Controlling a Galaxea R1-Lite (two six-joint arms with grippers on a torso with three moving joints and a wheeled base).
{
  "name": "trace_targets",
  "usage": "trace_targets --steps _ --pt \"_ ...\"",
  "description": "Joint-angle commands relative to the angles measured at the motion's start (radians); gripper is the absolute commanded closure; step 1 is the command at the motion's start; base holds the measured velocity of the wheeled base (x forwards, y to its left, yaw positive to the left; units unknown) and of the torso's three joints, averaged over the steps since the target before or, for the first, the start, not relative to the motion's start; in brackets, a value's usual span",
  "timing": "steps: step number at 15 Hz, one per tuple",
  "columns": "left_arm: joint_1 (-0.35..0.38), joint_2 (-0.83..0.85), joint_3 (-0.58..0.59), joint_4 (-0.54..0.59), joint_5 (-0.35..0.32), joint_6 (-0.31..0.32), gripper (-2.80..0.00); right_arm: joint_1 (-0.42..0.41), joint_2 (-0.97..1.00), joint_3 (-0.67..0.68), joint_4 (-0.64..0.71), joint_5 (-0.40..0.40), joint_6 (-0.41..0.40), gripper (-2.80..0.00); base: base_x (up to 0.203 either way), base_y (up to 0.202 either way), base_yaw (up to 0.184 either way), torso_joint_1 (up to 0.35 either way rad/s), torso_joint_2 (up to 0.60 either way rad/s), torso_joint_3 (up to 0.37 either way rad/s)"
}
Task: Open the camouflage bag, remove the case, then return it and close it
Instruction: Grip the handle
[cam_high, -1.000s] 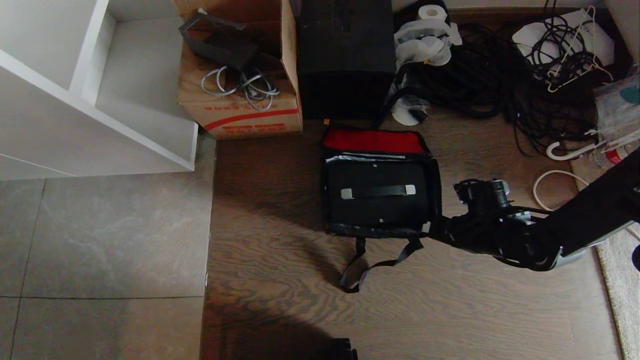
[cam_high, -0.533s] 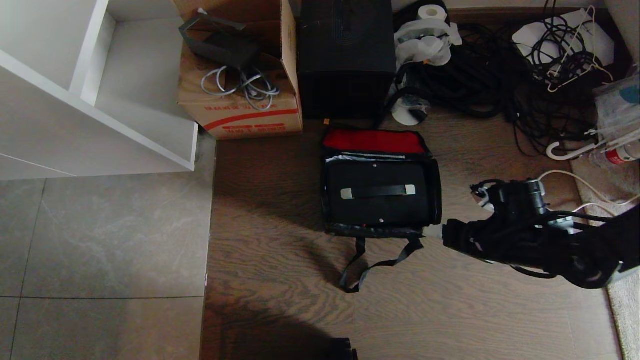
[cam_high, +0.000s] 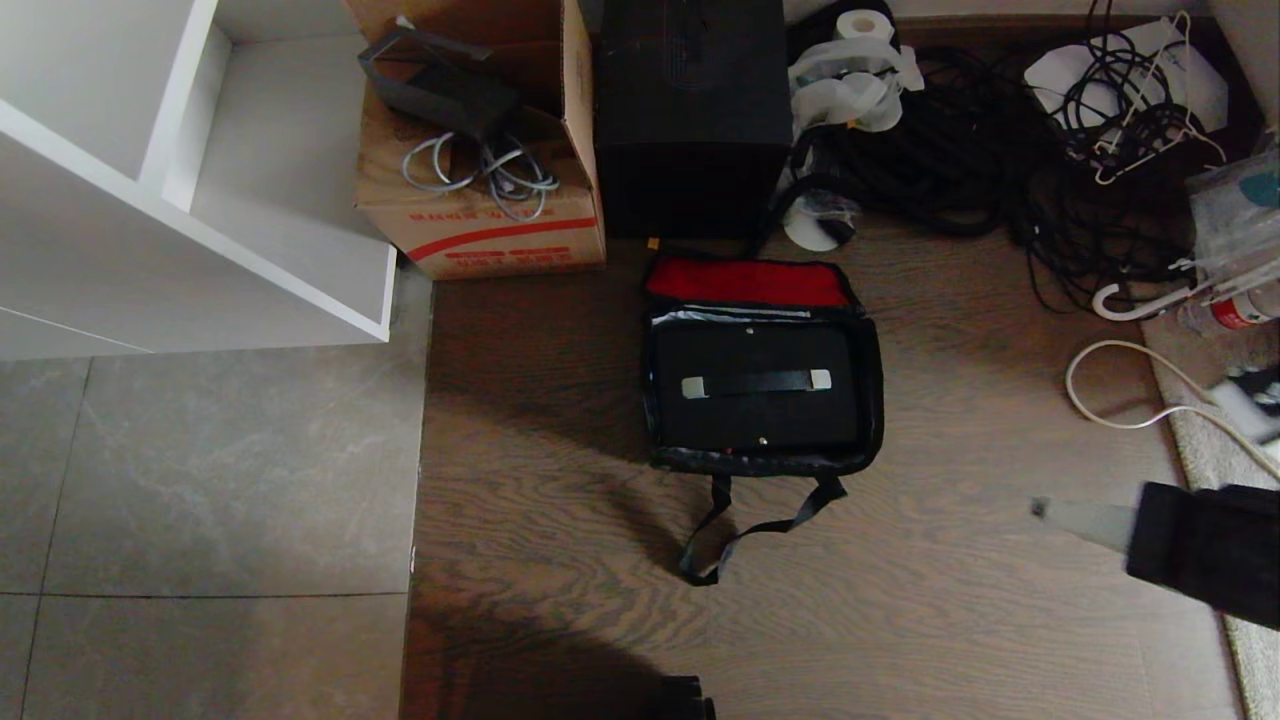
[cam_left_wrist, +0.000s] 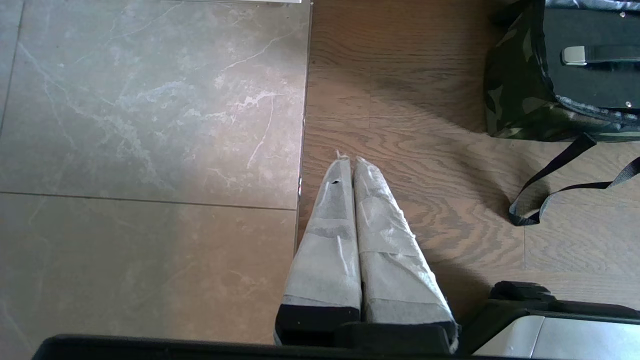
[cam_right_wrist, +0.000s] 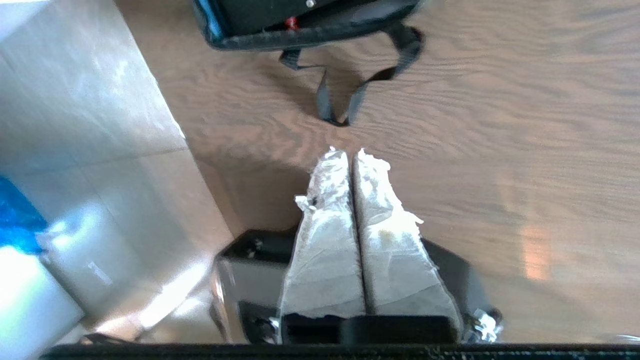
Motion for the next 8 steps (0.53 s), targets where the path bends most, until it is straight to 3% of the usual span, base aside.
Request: trace_targets --steps 1,3,4,6,8 --pt "0.0 0.0 0.009 0.0 0.0 -0.001 0.0 -0.015 -0.456 0.035 0.284 -0.028 -0.073 0.0 0.0 0.0 0.0 0.0 0.0 0.0" --pt "0.0 0.0 0.009 0.0 0.0 -0.001 0.0 -0.095 -0.66 0.087 0.482 -0.082 -0.224 0.0 0.0 0.0 0.0 0.0 0.0 0.0" --pt "0.0 0.0 0.009 0.0 0.0 -0.001 0.0 -0.145 -0.716 0.155 0.501 -0.101 -0.297 0.0 0.0 0.0 0.0 0.0 0.0 0.0" --pt "0.0 0.0 0.009 0.0 0.0 -0.001 0.0 -0.214 -0.784 0.332 0.413 -0.124 -0.45 0.0 0.0 0.0 0.0 0.0 0.0 0.0" --pt "0.0 0.0 0.009 0.0 0.0 -0.001 0.0 -0.237 -0.872 0.434 0.319 -0.127 -0.49 0.0 0.0 0.0 0.0 0.0 0.0 0.0"
